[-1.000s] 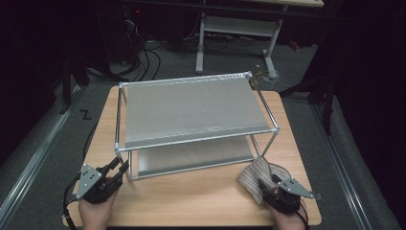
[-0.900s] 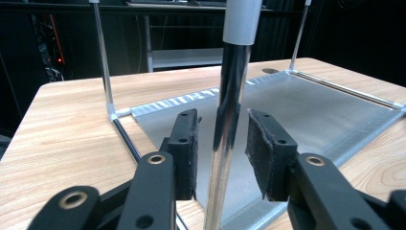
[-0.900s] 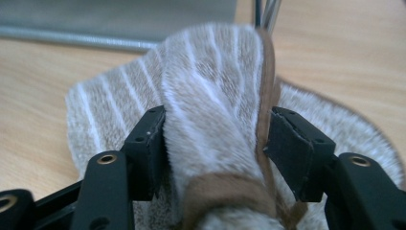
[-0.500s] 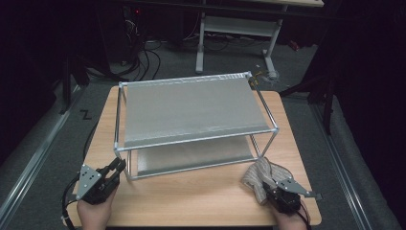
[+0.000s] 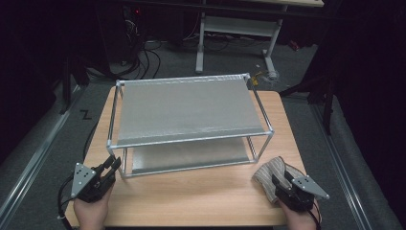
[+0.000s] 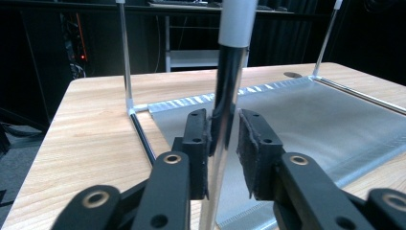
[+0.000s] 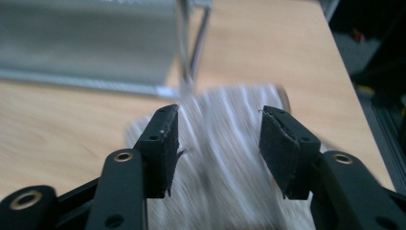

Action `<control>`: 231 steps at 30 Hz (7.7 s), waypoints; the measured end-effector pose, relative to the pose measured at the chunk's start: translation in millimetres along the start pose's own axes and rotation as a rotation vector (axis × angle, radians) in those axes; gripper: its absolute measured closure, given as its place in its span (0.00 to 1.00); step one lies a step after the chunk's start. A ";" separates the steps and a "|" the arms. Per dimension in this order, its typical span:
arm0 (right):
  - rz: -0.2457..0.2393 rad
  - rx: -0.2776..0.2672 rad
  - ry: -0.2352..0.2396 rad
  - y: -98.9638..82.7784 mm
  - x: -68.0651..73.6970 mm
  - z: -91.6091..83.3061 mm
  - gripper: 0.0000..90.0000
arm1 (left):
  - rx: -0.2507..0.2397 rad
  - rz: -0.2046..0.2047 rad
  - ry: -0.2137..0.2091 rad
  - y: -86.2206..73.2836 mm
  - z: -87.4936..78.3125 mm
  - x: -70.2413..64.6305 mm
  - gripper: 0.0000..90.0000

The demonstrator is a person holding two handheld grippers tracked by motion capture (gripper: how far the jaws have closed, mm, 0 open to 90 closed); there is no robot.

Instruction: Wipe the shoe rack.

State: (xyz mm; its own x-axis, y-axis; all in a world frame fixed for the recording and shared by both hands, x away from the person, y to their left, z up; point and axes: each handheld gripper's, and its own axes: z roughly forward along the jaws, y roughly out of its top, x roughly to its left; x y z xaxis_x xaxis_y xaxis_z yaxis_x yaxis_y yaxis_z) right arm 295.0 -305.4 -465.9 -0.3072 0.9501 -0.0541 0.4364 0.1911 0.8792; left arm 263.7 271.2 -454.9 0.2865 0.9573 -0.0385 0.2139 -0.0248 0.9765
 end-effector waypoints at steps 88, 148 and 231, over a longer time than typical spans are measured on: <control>-0.004 -0.112 0.032 -1.0 13.1 -24.3 0.80 | 0.122 0.044 -0.185 -19.7 29.8 -40.1 0.56; 0.011 -0.199 0.035 27.5 29.9 -4.5 0.79 | 0.109 0.039 -0.017 -21.7 2.2 -13.1 0.66; -0.083 -0.123 0.131 26.7 69.0 13.3 0.80 | 0.047 -0.004 -0.106 -8.9 19.1 -55.2 0.61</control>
State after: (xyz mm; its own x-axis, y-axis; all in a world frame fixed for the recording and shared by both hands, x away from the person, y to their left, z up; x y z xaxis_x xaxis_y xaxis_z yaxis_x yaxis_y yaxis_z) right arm 296.7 -231.4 -452.4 -0.4489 0.8905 -0.0737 0.3009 0.2283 0.9259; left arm 263.8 213.0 -465.5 0.3818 0.9218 -0.0671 0.2581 -0.0366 0.9654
